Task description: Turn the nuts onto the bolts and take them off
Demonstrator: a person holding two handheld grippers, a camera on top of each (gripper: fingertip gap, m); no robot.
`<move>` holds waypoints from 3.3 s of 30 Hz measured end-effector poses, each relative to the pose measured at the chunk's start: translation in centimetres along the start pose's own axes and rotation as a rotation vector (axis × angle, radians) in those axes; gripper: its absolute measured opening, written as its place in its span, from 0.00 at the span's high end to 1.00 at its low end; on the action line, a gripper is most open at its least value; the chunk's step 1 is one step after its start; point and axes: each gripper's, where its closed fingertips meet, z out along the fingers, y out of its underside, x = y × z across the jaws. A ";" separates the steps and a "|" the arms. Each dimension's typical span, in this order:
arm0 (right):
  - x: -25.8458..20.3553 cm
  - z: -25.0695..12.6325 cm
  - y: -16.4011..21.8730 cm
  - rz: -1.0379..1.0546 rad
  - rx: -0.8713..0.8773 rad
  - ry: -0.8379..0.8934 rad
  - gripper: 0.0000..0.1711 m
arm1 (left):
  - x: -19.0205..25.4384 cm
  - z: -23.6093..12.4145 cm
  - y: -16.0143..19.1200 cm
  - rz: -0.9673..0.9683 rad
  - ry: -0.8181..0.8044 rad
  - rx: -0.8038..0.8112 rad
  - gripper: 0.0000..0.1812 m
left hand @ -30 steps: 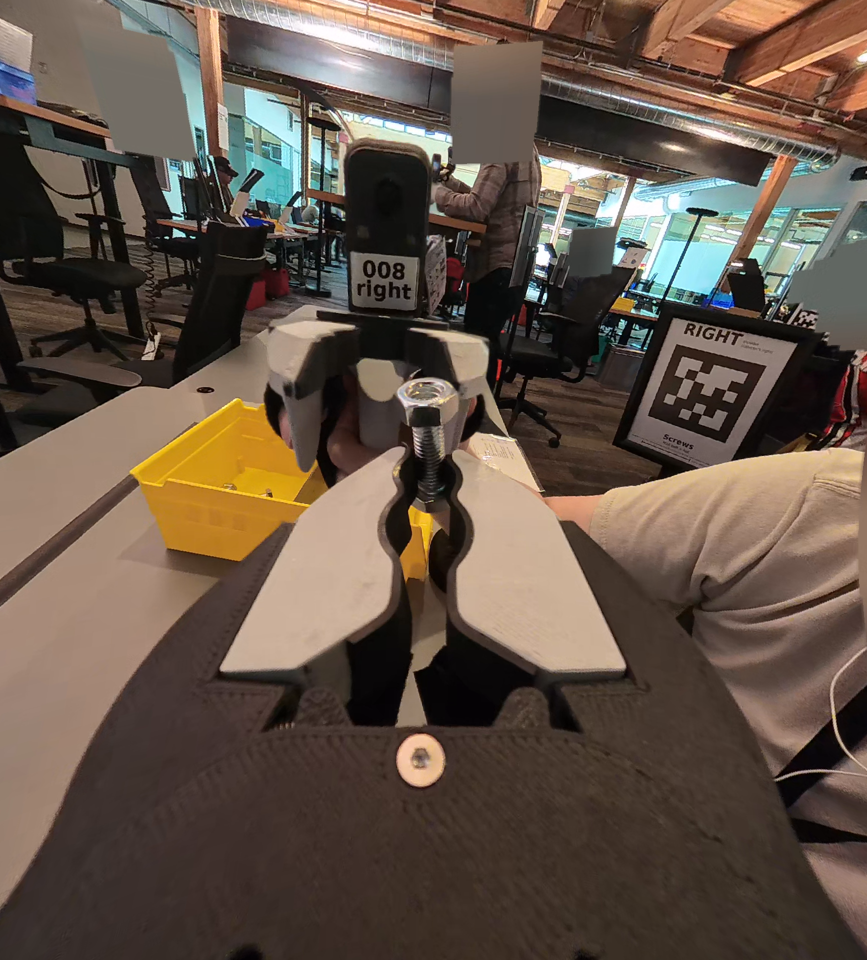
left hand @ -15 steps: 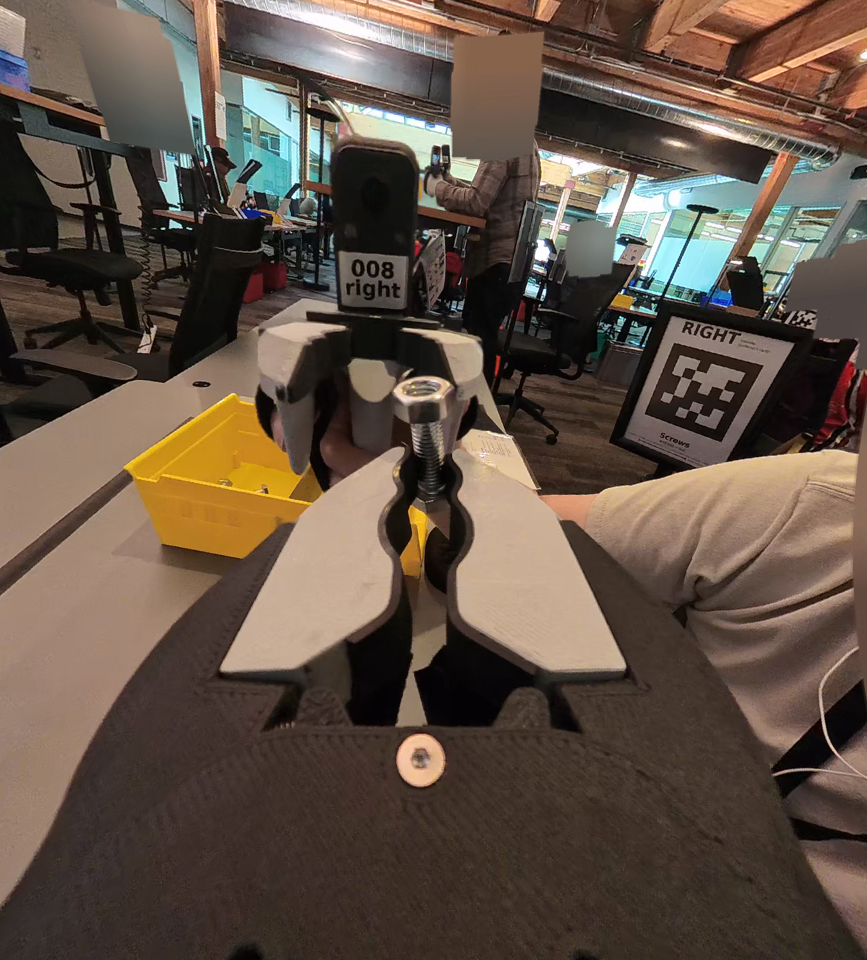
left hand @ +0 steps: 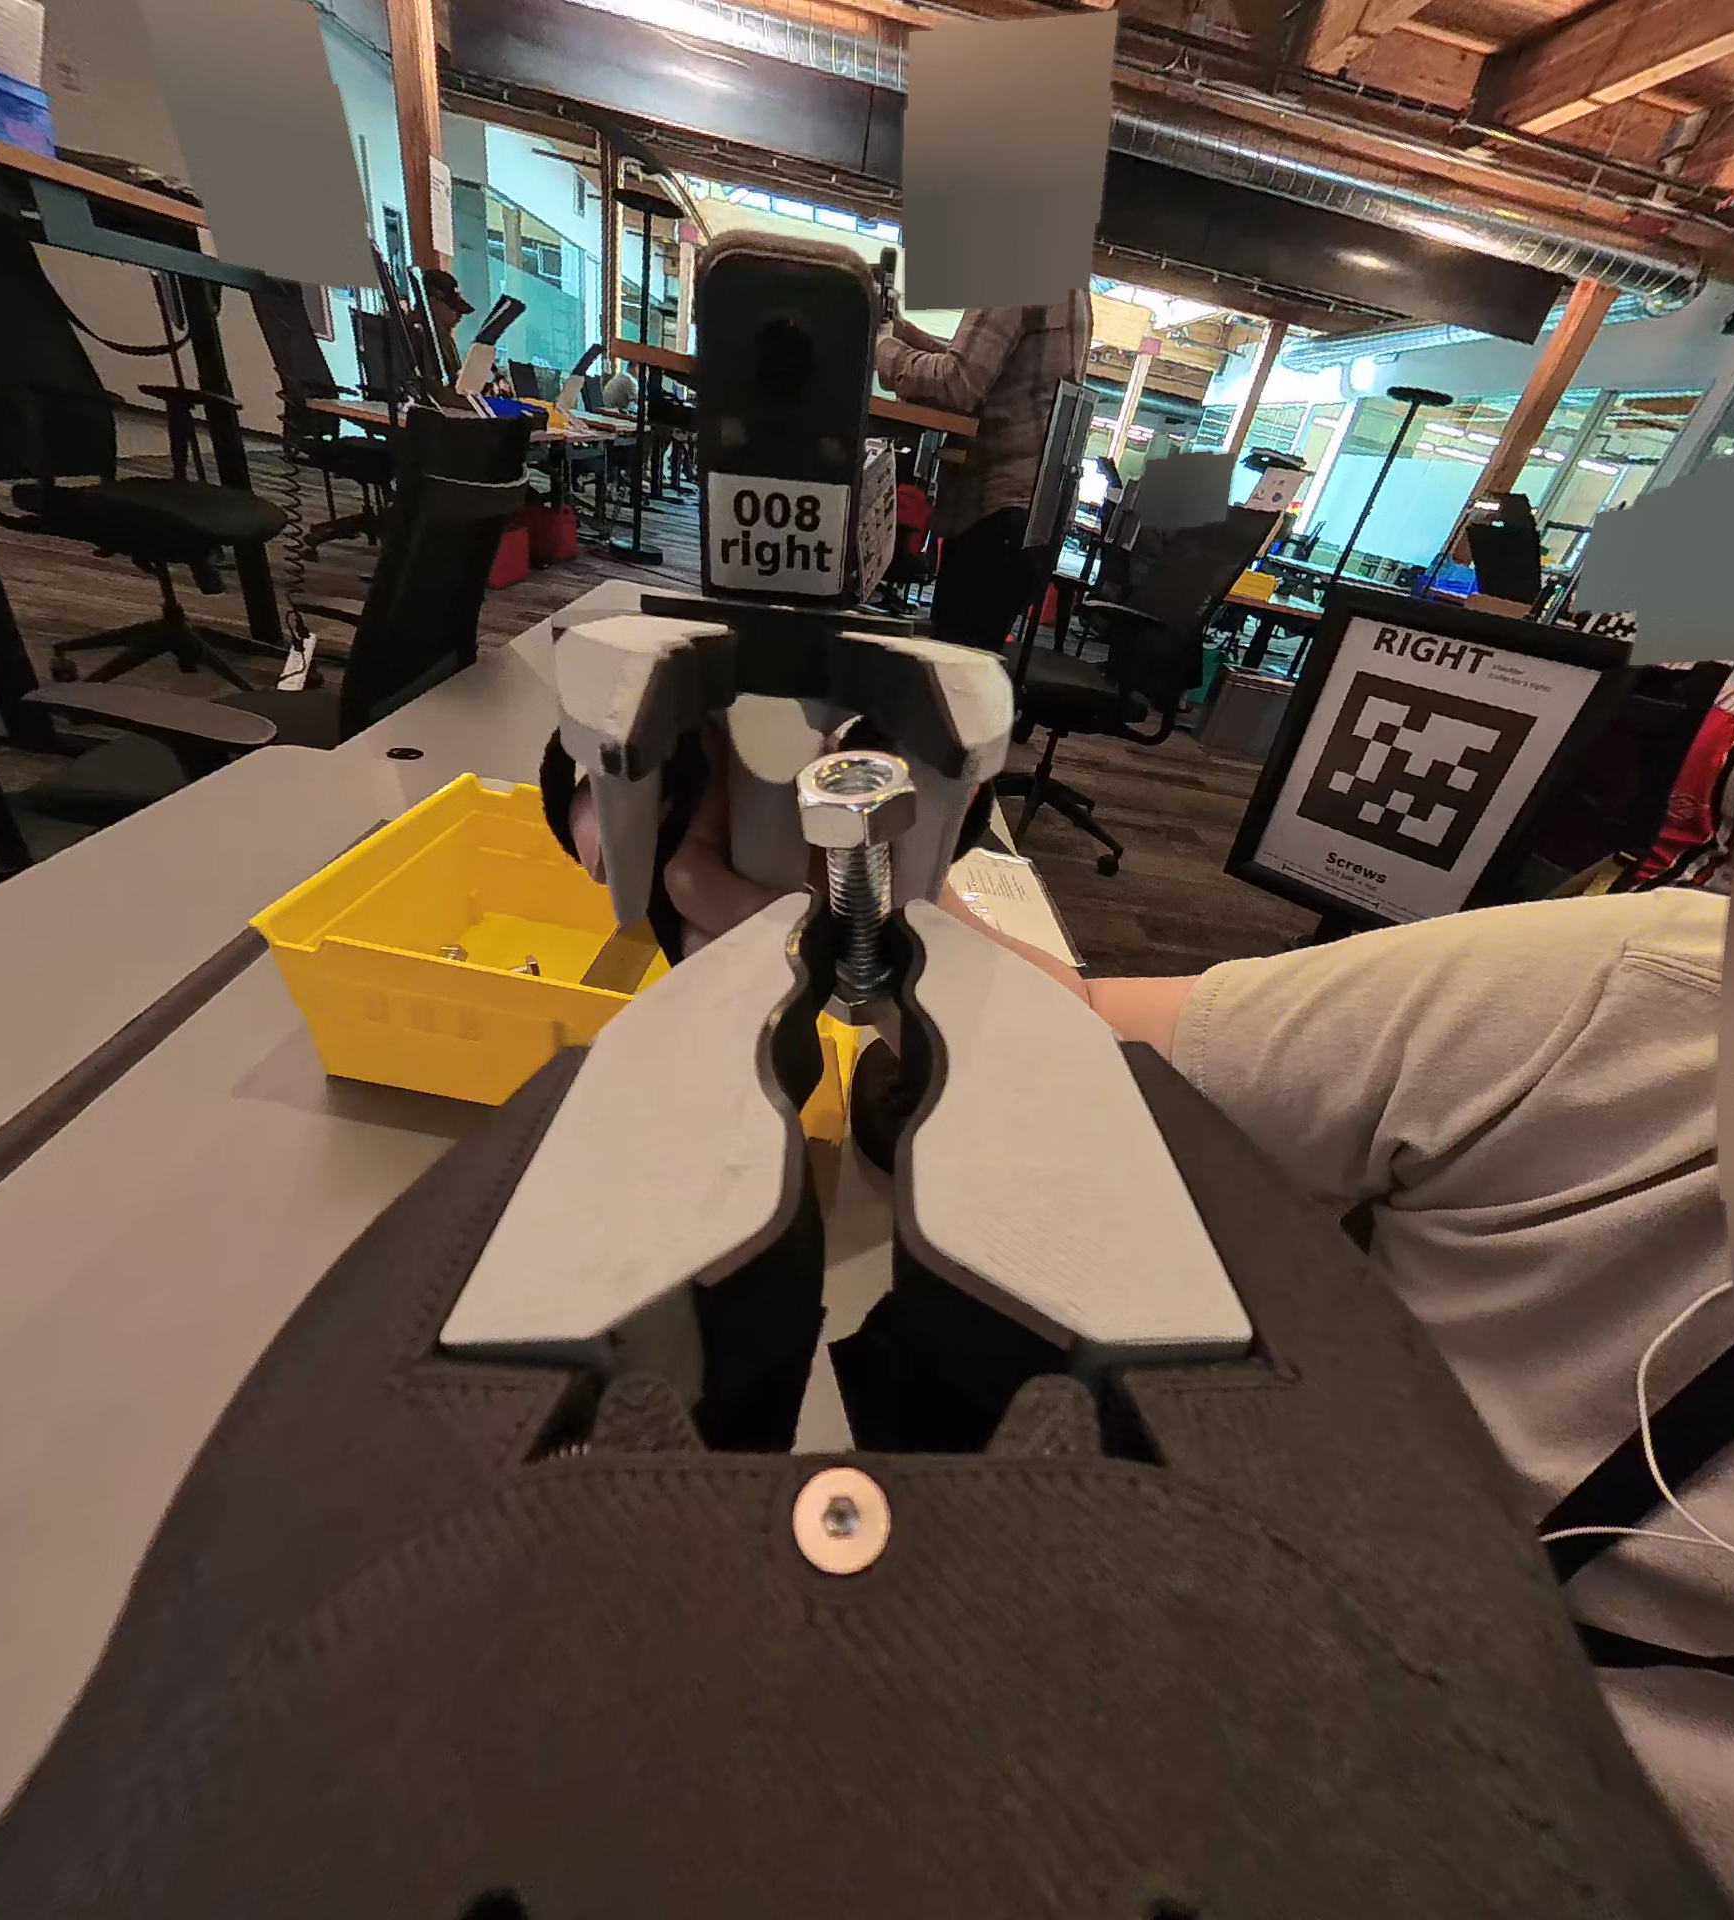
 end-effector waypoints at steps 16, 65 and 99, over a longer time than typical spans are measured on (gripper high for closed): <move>0.5 0.3 1.0 -0.002 -0.072 0.056 0.76 | -0.5 -0.2 0.1 0.000 -0.034 -0.011 0.95; 3.7 -1.9 0.4 0.084 -0.013 0.113 0.79 | -0.7 -10.9 -7.0 0.111 -0.242 0.158 0.95; 7.9 5.5 15.4 -0.410 -0.453 0.303 0.76 | 0.1 -14.3 -9.2 0.206 -0.383 0.217 0.95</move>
